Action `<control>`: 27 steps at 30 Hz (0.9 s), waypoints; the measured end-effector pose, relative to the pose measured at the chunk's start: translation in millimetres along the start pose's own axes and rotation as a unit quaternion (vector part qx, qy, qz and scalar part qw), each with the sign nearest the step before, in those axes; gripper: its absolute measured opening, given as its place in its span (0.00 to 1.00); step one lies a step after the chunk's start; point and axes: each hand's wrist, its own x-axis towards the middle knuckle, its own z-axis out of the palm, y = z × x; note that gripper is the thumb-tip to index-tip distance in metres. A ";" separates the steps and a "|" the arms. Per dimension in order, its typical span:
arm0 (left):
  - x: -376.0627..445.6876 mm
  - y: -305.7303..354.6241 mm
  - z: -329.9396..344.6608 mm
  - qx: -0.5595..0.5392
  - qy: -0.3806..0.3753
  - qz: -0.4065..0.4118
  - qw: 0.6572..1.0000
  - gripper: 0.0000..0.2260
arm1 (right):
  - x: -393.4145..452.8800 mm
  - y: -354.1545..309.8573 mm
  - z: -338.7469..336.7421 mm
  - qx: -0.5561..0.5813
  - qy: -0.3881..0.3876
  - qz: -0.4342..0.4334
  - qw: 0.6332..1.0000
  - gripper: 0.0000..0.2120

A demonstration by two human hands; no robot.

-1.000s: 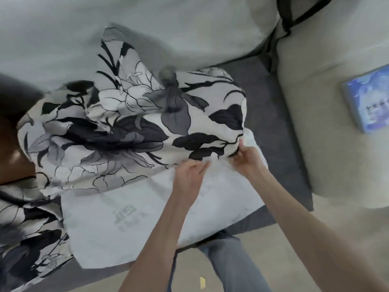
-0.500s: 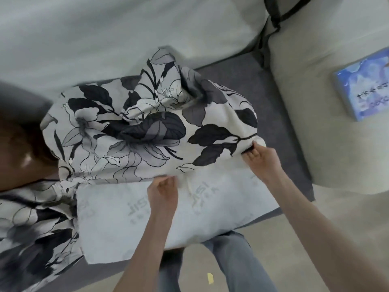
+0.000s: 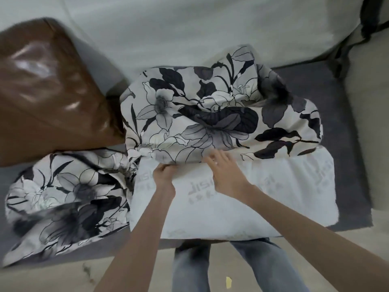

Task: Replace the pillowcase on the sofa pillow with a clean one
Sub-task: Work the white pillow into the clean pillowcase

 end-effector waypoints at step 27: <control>153.7 -42.7 -106.0 0.351 0.037 0.220 0.910 0.12 | 31.9 -140.5 125.0 -0.059 -0.039 -0.063 0.996 0.18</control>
